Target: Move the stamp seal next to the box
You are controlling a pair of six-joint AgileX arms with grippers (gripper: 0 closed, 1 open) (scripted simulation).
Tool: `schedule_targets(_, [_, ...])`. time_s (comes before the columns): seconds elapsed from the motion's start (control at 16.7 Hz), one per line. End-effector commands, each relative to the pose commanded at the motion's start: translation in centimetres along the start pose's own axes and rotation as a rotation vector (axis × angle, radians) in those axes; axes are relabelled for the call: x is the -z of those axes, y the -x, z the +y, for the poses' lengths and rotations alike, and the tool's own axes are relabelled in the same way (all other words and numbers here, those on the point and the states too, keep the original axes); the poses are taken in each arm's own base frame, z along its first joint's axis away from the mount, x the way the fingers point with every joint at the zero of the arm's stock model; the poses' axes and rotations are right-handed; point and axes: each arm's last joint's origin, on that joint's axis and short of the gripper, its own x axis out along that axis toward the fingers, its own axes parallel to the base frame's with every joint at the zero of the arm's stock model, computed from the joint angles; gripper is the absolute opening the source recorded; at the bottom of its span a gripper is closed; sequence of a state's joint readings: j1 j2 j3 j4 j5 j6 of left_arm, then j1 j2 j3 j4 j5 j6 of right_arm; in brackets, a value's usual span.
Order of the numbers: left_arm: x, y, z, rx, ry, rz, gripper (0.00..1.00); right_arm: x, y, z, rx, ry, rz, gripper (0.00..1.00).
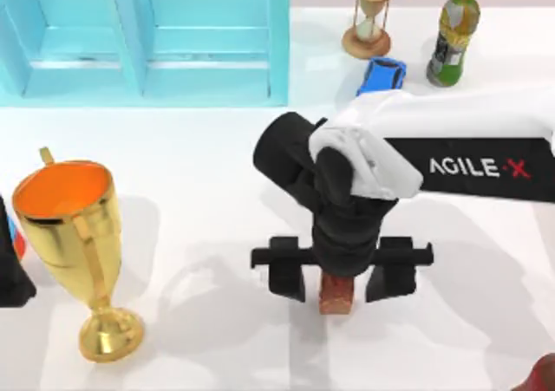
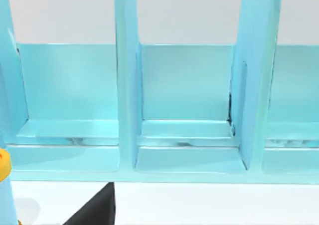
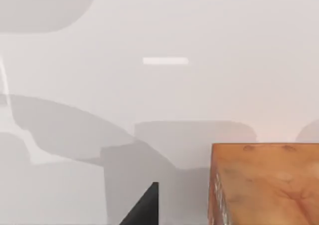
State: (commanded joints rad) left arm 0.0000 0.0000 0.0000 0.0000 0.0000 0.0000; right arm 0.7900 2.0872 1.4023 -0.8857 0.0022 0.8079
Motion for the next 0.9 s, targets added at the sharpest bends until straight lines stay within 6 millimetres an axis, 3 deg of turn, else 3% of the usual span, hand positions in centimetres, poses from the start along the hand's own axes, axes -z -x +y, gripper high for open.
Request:
schedule_targets(0.42, [0.00, 0.00, 0.00, 0.000, 0.000, 0.000, 1.00, 0.00, 0.00, 0.00, 0.000, 0.000, 0.000, 0.02])
schedule_targets(0.9, [0.00, 0.00, 0.00, 0.000, 0.000, 0.000, 1.00, 0.00, 0.00, 0.00, 0.000, 0.000, 0.000, 0.00])
